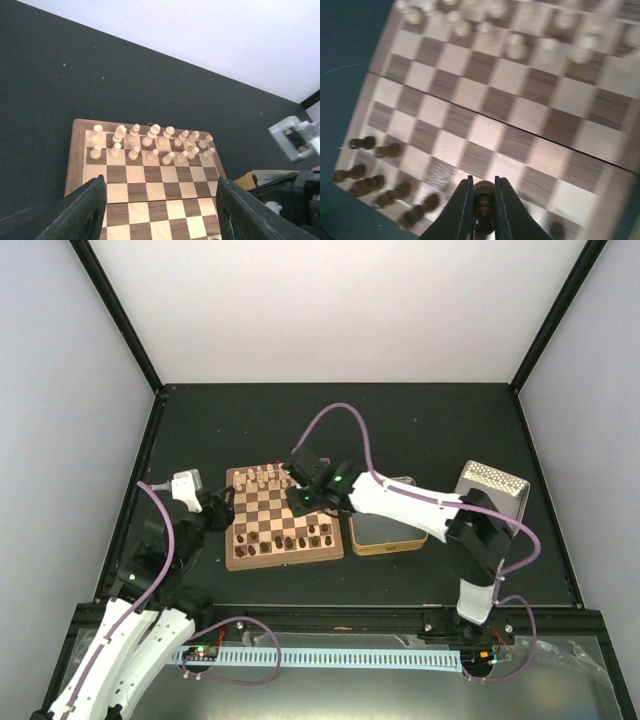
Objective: Set up the chess pieces on the board
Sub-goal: Place the chess piece on the chessboard.
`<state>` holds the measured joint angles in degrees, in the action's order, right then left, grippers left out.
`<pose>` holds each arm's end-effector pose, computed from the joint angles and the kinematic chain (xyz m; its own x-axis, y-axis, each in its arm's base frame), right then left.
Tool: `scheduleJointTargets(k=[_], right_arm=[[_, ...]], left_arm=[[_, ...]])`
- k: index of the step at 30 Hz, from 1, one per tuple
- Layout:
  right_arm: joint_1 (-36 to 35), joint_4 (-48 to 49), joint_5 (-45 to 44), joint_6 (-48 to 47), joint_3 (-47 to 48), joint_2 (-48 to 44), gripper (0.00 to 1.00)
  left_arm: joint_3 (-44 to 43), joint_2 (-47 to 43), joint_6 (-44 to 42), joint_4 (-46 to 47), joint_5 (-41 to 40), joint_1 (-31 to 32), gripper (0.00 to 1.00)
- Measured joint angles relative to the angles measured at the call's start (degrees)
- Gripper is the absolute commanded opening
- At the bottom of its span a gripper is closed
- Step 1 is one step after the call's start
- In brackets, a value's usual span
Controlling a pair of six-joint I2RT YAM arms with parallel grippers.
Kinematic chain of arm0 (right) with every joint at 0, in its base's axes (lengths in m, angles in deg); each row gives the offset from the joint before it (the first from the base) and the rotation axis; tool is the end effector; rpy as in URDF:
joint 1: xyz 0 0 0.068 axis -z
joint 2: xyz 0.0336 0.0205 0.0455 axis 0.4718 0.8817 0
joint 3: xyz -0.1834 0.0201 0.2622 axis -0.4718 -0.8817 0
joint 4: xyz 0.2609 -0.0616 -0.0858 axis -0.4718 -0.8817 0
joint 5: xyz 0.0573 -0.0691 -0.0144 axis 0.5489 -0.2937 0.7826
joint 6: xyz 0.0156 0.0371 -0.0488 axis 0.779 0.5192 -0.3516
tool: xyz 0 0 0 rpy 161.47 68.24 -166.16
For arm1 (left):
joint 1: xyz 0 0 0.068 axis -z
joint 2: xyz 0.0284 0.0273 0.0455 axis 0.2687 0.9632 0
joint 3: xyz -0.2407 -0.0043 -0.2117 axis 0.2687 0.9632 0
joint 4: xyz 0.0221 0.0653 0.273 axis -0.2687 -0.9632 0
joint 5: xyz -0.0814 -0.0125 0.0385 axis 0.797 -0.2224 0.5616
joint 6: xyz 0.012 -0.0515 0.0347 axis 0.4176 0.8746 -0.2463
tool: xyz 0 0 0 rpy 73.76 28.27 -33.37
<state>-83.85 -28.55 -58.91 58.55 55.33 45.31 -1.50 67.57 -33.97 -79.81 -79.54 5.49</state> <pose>0.2405 0.3476 0.2774 -0.8323 -0.2684 -0.4849 -0.4268 0.8686 0.2517 0.0963 -0.0309 0.3080 -0.4264 -0.3788 -0.8214 0.0417 0.8989 -0.4362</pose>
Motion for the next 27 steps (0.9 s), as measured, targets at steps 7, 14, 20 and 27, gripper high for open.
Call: scheduleJointTargets(k=[7,14,20,27], right_arm=[[-5.6,-1.7,2.6,-2.5,13.1,13.0,0.05],[-8.0,-6.7,3.9,-4.6,21.7,21.6,0.06],[-8.8,-10.0,3.9,-5.7,26.2,24.8,0.07],[-9.1,-12.5,4.4,-6.8,28.7,27.2,0.09]], left_arm=[[-0.1,-3.7,0.3,-2.8,-3.3,0.0,0.62],[-0.6,-5.9,0.4,-4.8,-4.7,0.0,0.62],[-0.7,-5.9,0.4,-5.6,-5.0,0.0,0.62],[-0.7,-5.9,0.4,-5.7,-5.2,0.0,0.62]])
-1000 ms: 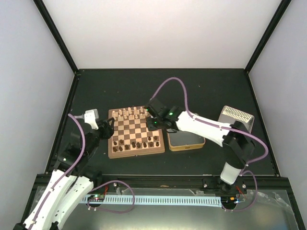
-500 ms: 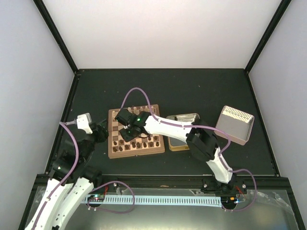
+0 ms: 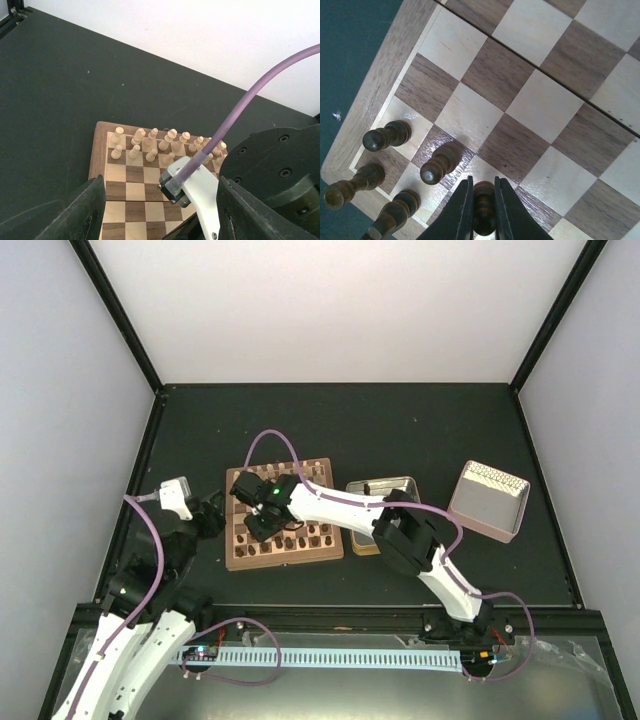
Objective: Set up the chess pieces on the board
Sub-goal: Place the chess piece on the chessboard.
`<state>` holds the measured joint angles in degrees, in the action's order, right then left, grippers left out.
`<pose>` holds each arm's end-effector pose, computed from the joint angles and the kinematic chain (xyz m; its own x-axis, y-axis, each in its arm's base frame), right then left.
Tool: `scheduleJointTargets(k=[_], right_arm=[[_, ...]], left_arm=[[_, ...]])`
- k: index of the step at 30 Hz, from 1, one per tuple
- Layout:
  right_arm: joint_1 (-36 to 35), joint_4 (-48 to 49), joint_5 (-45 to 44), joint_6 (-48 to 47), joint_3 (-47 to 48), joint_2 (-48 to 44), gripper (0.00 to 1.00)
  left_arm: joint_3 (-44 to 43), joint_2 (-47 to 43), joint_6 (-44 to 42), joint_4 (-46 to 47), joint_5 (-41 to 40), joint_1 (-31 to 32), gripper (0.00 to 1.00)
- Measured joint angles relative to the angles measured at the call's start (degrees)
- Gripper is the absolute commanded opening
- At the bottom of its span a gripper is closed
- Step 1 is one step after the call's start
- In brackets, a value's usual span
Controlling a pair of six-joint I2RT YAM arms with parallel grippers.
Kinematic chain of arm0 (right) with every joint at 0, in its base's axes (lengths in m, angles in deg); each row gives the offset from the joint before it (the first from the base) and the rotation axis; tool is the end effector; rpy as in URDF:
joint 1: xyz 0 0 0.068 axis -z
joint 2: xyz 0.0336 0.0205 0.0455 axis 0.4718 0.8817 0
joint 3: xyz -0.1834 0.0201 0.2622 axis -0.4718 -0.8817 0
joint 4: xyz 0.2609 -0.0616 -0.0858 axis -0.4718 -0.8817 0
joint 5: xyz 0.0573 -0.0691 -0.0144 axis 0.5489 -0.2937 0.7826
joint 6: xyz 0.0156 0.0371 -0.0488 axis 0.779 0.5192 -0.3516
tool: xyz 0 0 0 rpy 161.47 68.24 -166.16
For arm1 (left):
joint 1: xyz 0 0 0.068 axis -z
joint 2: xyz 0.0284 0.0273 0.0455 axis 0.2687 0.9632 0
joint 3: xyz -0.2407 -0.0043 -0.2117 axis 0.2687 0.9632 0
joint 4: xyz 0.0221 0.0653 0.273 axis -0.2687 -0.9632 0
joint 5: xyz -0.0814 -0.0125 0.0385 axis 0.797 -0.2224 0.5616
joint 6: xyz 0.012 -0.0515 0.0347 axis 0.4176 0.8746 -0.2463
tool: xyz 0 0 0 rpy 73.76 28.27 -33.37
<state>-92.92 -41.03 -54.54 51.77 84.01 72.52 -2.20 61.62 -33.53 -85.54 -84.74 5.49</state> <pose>0.2274 0.4847 0.2094 -0.7499 -0.5737 -0.3294 -0.6461 0.7423 0.1780 0.0733 -0.0174 0.3083 -0.3713 -0.3988 -0.8385 -0.0263 0.9072 -0.4199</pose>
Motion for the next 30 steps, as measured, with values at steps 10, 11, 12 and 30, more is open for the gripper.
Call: scheduleJointTargets(k=[10,11,12,30], right_arm=[[-0.3,-1.7,0.8,-0.3,1.4,1.9,0.15],[-0.3,-1.9,0.9,-0.4,1.6,1.9,0.16],[-0.3,-2.0,0.9,-0.4,1.7,1.9,0.18],[0.2,-0.6,-3.2,1.9,-1.5,-3.8,0.27]], left_arm=[[0.0,-0.4,0.0,-0.4,-0.6,0.0,0.62],[0.0,-0.4,0.0,-0.5,-0.7,0.0,0.62],[0.0,-0.4,0.0,-0.6,-0.7,0.0,0.62],[0.0,-0.4,0.0,-1.6,-0.8,0.0,0.64]])
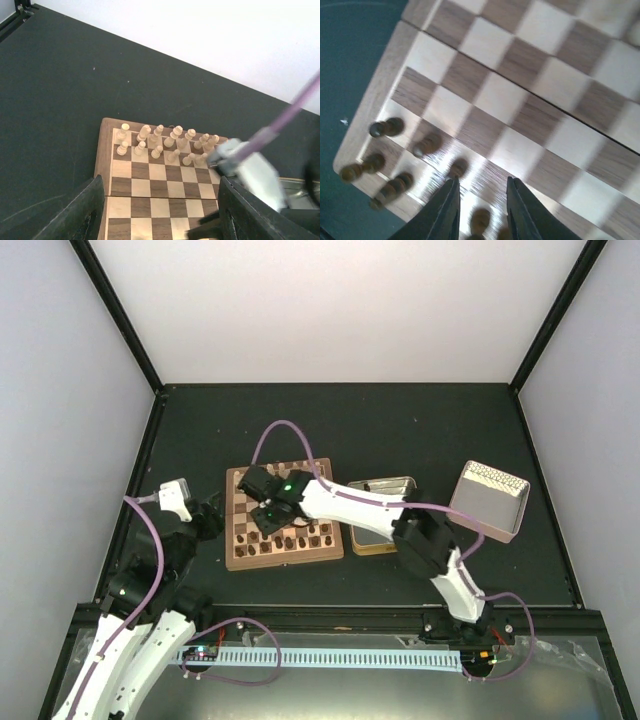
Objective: Set up the chess pieces on the board
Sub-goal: Place the chess piece on the chessboard, then pick up the chess piece from the storage box.
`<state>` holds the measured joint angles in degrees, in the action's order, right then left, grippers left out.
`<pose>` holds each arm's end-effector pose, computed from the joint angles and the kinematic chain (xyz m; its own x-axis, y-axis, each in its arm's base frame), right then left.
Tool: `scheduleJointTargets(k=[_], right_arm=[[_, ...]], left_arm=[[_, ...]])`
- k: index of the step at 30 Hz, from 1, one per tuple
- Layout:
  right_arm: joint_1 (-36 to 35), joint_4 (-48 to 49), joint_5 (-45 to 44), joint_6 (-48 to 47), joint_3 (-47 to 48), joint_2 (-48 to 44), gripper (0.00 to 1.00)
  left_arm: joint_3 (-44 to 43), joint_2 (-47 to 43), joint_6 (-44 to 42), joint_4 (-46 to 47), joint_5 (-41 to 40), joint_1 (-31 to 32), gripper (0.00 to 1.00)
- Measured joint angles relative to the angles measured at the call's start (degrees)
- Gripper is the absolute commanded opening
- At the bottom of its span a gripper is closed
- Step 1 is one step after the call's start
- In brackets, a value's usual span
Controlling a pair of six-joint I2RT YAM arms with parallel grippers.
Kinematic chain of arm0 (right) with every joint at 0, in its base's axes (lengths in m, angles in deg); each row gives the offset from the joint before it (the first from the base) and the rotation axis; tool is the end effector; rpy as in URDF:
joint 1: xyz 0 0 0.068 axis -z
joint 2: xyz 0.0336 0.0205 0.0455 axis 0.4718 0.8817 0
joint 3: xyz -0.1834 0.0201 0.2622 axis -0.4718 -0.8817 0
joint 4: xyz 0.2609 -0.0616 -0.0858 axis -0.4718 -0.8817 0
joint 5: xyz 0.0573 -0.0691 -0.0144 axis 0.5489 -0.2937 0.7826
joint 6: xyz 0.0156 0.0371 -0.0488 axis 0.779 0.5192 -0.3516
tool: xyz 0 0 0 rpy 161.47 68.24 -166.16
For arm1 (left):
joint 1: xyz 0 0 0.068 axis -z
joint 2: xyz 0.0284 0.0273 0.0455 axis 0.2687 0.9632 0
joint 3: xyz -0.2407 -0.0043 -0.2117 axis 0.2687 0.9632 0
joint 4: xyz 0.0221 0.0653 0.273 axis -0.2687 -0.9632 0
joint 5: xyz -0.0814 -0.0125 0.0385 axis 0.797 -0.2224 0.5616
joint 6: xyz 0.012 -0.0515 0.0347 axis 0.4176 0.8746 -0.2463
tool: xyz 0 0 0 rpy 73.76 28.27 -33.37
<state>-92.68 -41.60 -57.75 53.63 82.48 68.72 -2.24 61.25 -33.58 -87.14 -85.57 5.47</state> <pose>0.2267 0.4717 0.2342 -0.7638 -0.5278 -0.3715 -0.6117 0.7757 0.1556 0.0710 -0.0157 0.3058 -0.3805 -0.3929 -0.8372 -0.0458 0.9122 -0.4072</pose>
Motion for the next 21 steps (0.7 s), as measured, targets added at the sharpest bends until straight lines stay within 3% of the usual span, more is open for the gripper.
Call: scheduleJointTargets(k=[5,12,17,21], right_arm=[[3.6,5.6,-4.0,4.1,-15.9,-15.0,0.28],[14.9,12.3,-9.7,9.9,-39.1,-34.9,0.36],[20.0,14.0,-10.4,10.5,-47.4,-36.0,0.34],[23.8,16.3,-10.0,10.0,-48.9,-33.4,0.28]], left_arm=[[0.0,0.0,-0.6,0.1,0.7,0.0,0.65],[0.0,1.2,-2.1,2.6,5.3,0.0,0.65],[0.0,3.6,-2.6,5.5,9.4,0.0,0.64],[0.0,5.5,-2.6,7.2,11.7,0.0,0.63]])
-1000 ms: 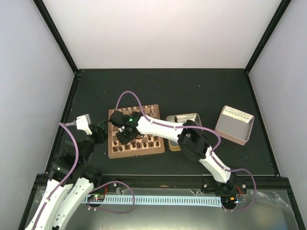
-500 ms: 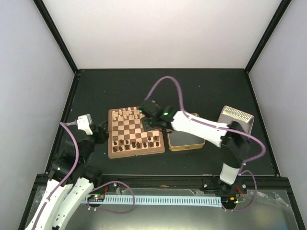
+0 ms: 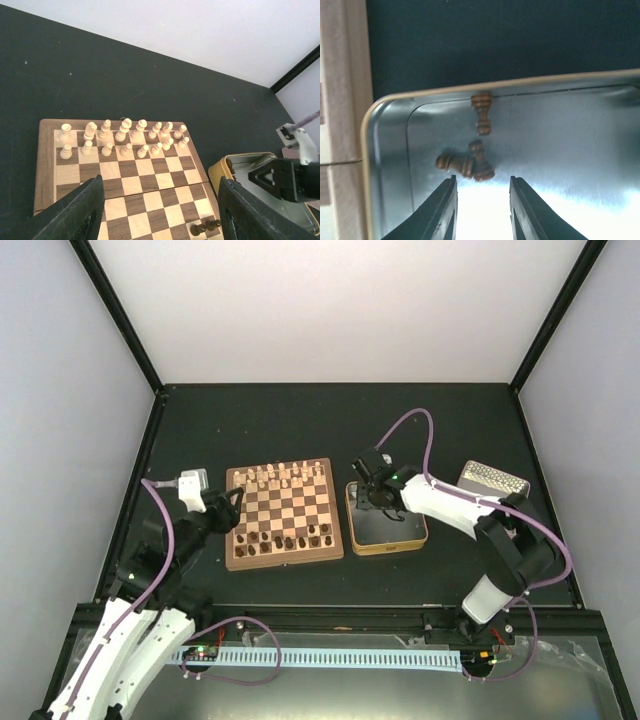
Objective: Set up the chess pieces on the board
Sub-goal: Pick up the chess piece from the storage box.
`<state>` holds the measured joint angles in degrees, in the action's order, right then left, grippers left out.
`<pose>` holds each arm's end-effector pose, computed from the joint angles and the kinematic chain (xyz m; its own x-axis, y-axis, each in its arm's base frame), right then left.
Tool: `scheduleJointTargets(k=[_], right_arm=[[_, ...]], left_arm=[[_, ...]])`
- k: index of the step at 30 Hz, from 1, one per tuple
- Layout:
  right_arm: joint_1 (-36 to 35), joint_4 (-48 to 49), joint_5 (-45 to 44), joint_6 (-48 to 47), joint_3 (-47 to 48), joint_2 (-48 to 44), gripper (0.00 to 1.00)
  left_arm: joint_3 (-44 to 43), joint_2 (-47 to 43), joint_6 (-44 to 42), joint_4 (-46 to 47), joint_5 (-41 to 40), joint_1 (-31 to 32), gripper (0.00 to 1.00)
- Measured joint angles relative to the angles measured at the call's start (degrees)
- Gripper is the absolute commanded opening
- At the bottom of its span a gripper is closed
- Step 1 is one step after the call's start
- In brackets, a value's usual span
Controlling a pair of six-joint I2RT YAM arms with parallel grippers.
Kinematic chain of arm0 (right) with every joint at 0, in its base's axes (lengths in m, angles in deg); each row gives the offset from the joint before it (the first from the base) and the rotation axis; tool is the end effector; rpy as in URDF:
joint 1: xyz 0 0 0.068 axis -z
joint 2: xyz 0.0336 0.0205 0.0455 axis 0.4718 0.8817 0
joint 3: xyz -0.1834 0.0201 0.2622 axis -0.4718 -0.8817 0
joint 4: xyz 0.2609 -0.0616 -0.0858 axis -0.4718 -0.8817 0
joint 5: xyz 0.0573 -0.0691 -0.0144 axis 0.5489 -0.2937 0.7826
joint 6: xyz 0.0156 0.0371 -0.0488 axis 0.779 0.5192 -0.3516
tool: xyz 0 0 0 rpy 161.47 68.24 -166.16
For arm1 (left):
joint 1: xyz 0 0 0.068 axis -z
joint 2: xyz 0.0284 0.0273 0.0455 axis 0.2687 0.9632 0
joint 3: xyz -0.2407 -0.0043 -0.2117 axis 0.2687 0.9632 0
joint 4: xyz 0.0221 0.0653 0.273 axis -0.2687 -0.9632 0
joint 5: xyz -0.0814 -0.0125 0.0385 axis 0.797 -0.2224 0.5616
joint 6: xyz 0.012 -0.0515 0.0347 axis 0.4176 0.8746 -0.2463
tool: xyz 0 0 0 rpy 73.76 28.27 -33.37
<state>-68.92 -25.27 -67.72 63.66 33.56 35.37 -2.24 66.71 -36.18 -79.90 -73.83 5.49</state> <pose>0.2631 0.2134 0.2218 -0.8959 0.0153 -0.4440 -0.0331 0.9943 0.1010 0.0912 -0.0341 0.3136 -0.4465 -0.3390 -0.8281 0.1468 0.8852 -0.4415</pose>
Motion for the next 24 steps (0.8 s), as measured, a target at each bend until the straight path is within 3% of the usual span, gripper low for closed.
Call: scheduleJointTargets(k=[10,17,24], right_arm=[[3.4,5.5,1.9,-1.7,1.6,8.0,0.24],[3.5,6.1,2.6,-2.6,2.2,10.1,0.13],[3.5,5.4,2.8,-2.7,2.2,10.3,0.17]], left_arm=[[0.0,2.6,0.1,1.5,2.4,0.0,0.63],[0.0,3.3,0.2,2.1,3.0,0.0,0.63],[0.0,3.3,0.2,2.3,3.2,0.0,0.63]])
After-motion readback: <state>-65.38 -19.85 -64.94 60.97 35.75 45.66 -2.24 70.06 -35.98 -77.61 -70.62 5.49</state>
